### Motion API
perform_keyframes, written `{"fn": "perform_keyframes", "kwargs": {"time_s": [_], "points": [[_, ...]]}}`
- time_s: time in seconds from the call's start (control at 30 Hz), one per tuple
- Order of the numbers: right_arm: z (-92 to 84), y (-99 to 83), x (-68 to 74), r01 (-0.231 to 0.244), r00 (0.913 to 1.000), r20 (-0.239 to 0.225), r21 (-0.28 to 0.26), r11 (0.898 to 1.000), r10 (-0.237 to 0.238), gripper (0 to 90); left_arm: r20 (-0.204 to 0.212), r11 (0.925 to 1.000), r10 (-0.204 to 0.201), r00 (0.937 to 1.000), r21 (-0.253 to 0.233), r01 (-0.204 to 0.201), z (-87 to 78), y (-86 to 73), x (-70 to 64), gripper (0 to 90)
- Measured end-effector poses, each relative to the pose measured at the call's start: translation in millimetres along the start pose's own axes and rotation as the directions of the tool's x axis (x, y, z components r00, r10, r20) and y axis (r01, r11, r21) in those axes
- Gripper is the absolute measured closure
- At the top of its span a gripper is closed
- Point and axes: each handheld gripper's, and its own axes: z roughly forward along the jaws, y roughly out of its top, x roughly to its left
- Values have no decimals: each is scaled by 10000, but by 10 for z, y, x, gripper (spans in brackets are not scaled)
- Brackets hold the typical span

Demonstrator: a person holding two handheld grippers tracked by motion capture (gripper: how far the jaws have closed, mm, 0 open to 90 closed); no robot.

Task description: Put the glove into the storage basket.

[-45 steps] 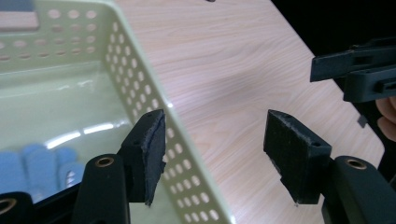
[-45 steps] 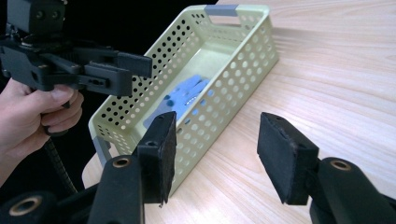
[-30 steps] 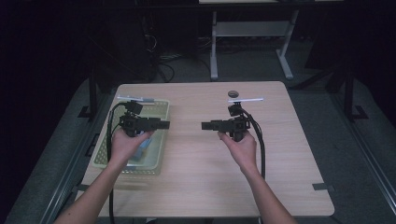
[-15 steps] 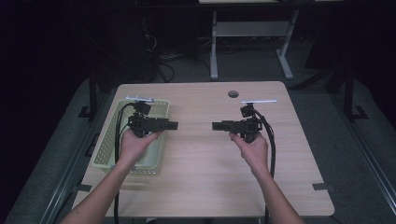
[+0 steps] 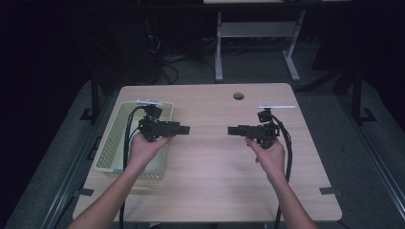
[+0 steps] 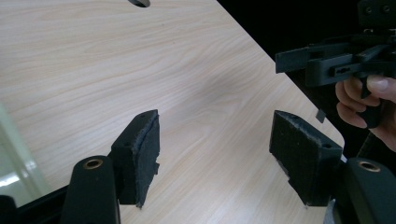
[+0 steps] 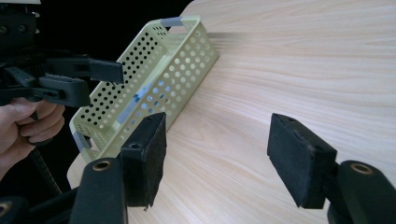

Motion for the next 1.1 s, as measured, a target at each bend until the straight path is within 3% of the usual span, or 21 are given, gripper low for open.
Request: {"fn": "perform_keyframes", "kwargs": {"time_s": [0.6, 1.1], "points": [[-222, -140, -220, -296, 9995, 98, -193, 9994, 297, 349, 624, 9997, 196, 9979, 106, -203, 197, -63, -189, 307], [-375, -299, -422, -721, 9972, 164, -403, 9966, 729, 310, 898, 9984, 400, 9952, 366, -435, 360, -201, -319, 299]]}}
